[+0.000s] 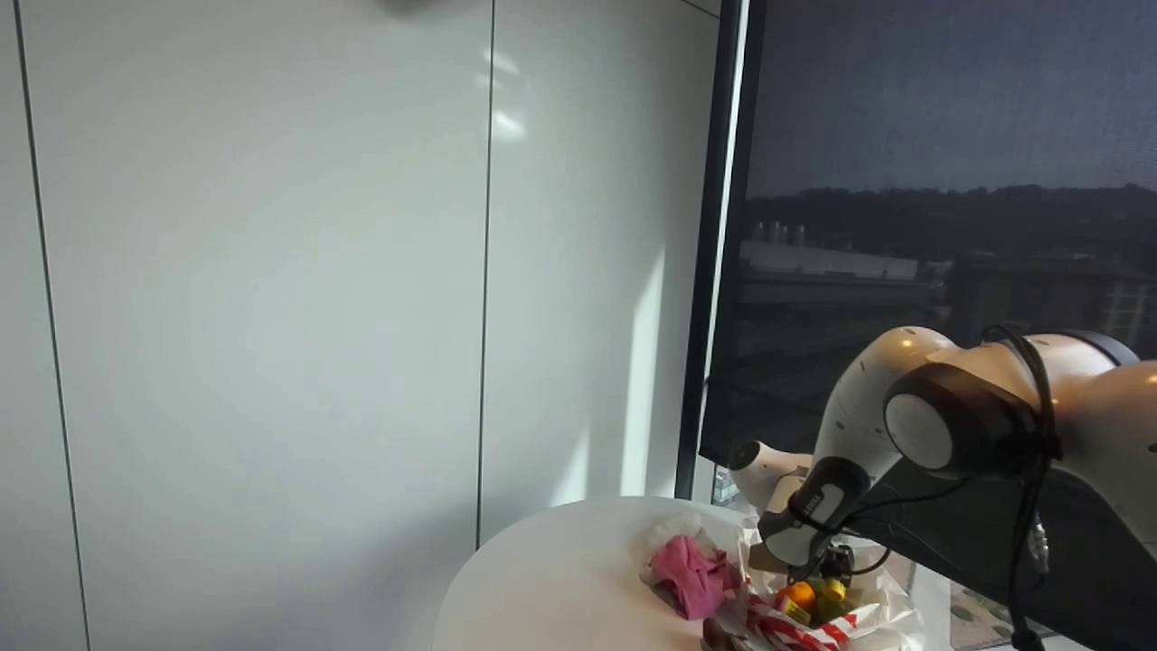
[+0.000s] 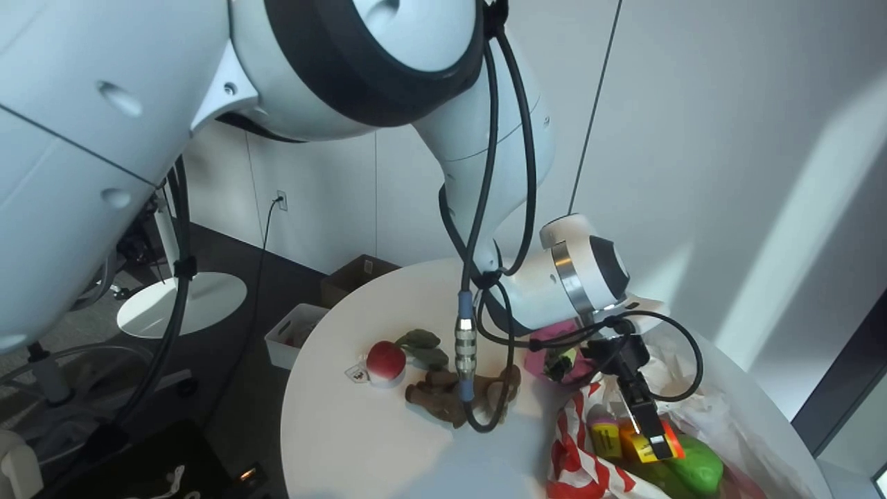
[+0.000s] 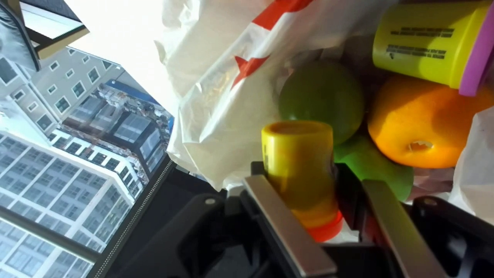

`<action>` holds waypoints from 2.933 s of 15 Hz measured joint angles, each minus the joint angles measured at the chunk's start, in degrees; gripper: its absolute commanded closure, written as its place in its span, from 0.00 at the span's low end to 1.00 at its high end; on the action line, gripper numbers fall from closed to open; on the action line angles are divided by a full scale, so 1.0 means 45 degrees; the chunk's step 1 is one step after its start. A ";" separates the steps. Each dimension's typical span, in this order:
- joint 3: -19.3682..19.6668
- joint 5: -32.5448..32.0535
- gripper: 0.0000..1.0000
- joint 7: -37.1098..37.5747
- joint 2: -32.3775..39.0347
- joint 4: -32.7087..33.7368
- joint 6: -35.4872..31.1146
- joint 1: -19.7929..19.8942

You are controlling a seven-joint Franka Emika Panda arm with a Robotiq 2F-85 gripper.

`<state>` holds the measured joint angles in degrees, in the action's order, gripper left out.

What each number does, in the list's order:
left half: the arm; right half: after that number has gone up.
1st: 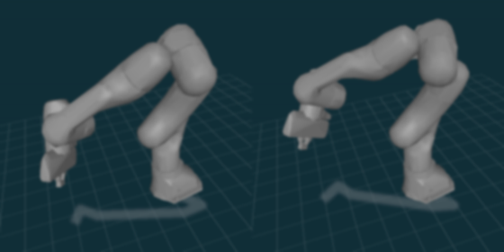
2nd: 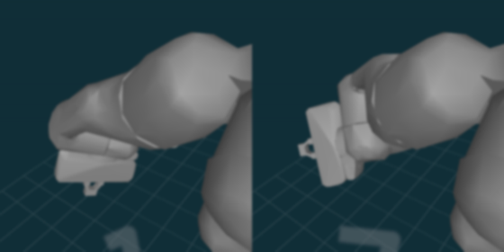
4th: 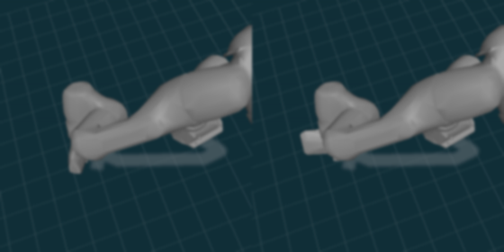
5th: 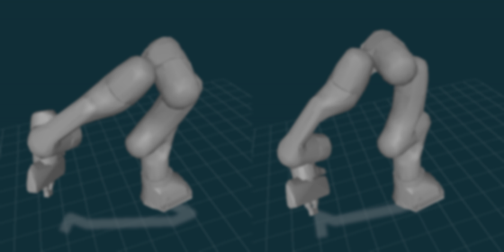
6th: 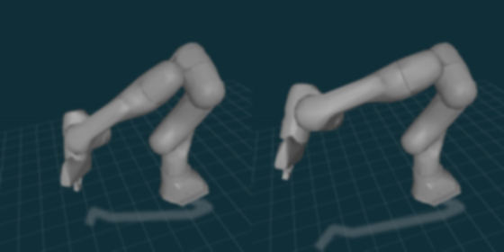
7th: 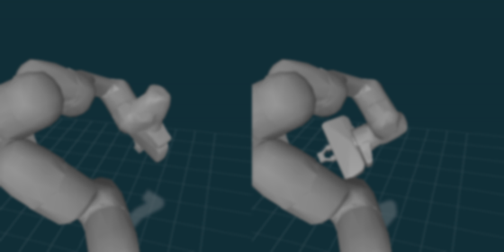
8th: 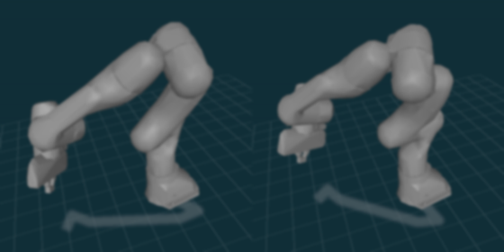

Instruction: Put the orange, avocado, apple and two yellow containers in the plastic bag.

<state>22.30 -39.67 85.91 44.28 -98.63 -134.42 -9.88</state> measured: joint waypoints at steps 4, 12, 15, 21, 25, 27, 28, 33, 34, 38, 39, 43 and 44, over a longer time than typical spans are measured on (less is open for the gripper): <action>-0.0001 -0.0046 0.05 0.0658 0.0287 0.0362 0.0000 0.0037; -0.0491 -0.0071 0.00 0.0962 0.0340 0.0524 -0.0319 0.0059; -0.0856 -0.0064 0.00 0.0962 0.0309 0.0485 -0.1166 0.0075; -0.1856 0.1117 0.00 -0.0289 0.0351 0.0487 -0.3395 0.0859; -0.2486 0.2215 0.00 -0.1797 0.0398 0.0486 -0.3502 0.1492; -0.2438 0.2347 0.00 -0.1857 0.0409 0.0477 -0.3499 0.1441; -0.2401 0.2641 0.00 -0.2147 0.0418 0.0439 -0.3514 0.1388; -0.2233 0.3842 0.00 -0.3224 0.0281 0.0259 -0.4218 0.1277; -0.2189 0.4046 0.00 -0.3508 0.0219 0.0235 -0.4235 0.1271; -0.2061 0.4755 0.00 -0.4505 0.0347 0.0094 -0.5049 0.1273; -0.1821 0.4752 0.00 -0.4522 0.0517 0.0076 -0.5869 0.1159; 0.0336 0.4738 0.00 -0.4542 0.1476 0.0093 -0.8528 -0.0222; 0.1037 0.4799 0.25 -0.4539 0.1759 0.0097 -0.8989 -0.0732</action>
<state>26.97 -18.07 65.48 52.20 -98.19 -174.87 -13.18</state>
